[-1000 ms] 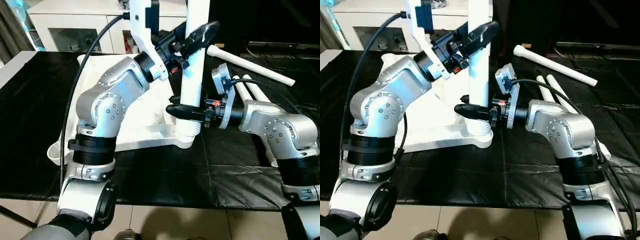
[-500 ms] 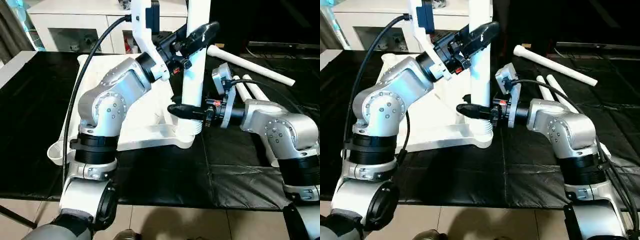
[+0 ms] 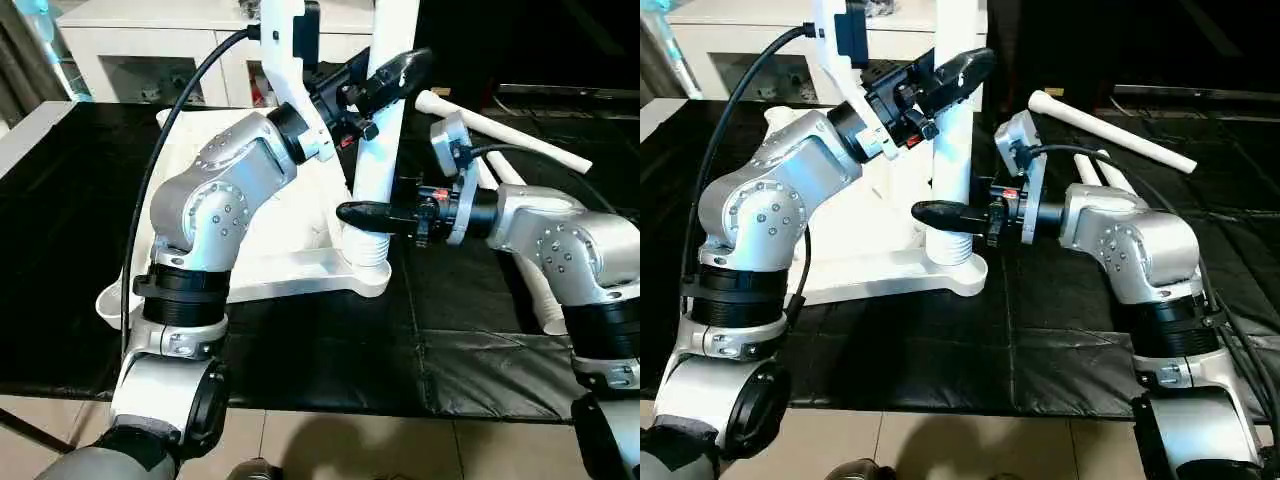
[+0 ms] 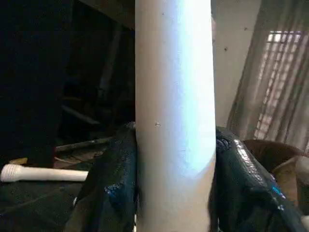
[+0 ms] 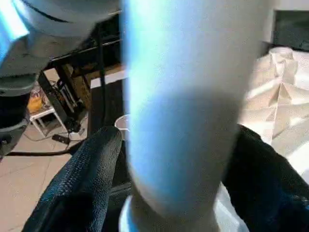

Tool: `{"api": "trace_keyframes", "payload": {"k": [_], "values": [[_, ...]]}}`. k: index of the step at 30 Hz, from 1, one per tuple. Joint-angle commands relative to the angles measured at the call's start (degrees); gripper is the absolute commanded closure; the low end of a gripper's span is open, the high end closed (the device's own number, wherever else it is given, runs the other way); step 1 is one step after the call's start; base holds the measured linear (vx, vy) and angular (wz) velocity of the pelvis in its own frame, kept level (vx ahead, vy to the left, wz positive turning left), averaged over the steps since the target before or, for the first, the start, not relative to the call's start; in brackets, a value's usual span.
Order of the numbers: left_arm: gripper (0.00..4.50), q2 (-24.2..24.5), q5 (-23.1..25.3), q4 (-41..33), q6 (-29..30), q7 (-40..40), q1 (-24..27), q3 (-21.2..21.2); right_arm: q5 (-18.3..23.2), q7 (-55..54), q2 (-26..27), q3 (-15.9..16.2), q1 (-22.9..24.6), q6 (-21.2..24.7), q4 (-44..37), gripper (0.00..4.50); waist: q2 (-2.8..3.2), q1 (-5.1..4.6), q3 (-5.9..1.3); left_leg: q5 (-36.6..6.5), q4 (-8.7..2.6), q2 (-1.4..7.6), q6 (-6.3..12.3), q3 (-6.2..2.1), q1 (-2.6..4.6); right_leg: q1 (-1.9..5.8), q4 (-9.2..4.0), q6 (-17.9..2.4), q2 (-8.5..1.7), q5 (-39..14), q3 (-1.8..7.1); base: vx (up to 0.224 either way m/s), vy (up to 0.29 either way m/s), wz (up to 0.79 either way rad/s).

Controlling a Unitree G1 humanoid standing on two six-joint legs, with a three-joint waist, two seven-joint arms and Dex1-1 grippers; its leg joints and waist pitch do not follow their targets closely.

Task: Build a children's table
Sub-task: Insert table leg to table base

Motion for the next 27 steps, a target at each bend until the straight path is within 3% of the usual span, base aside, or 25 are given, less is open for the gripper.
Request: {"api": "trace_keyframes", "payload": {"k": [1, 11, 12, 16, 17, 27], "values": [[2.70, 0.29, 0.27, -1.68, -0.11, -0.69, -0.42, -0.68, 0.41, 0.94, -0.66, -0.19, -1.49, 1.02, 0.21, 1.07, -1.36, 0.21, -4.67, -4.78, -2.99, 3.37, 3.78, -1.07, 1.01, 3.45, -3.93, -11.09, -4.85, -11.61, 2.61, 0.000, 0.000, 0.00], [2.70, 0.17, -0.70, -2.93, 0.58, -1.45, -0.19, -1.04, -0.24, 1.49, -0.36, 0.36, -2.48, 1.02, 2.92, 1.07, -1.48, 0.16, -4.59, -5.40, -2.93, 3.42, 3.51, -1.05, 1.06, 3.31, -3.97, -10.85, -4.85, -12.74, 2.61, 0.000, 0.000, 0.00], [2.70, 0.13, -0.78, -3.04, 0.66, -1.48, -0.15, -1.05, -0.29, 1.52, -0.32, 0.38, -2.55, 1.01, 3.07, 1.34, -1.49, 0.15, -4.58, -5.57, -2.94, 3.41, 3.45, -1.07, 1.07, 3.32, -3.99, -10.77, -4.83, -13.05, 2.58, 0.000, 0.000, 0.00], [2.70, 0.00, -1.16, -3.40, 0.95, -1.75, -0.04, -1.13, -0.34, 1.89, -0.25, 0.36, -2.64, 0.94, 3.34, 1.46, -1.49, 0.18, -4.66, -5.31, -2.91, 3.41, 3.45, -1.10, 1.02, 3.38, -3.90, -10.68, -4.86, -12.75, 2.59, 0.000, 0.000, 0.00], [2.71, 0.01, -1.13, -3.41, 0.92, -1.82, -0.06, -1.15, -0.41, 2.00, -0.24, 0.39, -2.70, 0.90, 3.49, 1.75, -1.50, 0.16, -4.62, -5.30, -2.91, 3.40, 3.49, -1.08, 1.02, 3.32, -3.95, -10.68, -4.83, -12.72, 2.59, 0.000, 0.000, 0.00], [2.71, 0.00, -1.54, -3.60, 1.21, -2.06, -0.06, -1.08, -0.77, 2.38, -0.10, 0.45, -2.59, 0.67, 3.84, 2.40, -1.51, 0.15, -4.62, -5.45, -2.90, 3.41, 3.39, -1.06, 1.06, 3.31, -3.95, -10.79, -4.87, -12.77, 2.61, 0.000, 0.000, 0.00]]}}
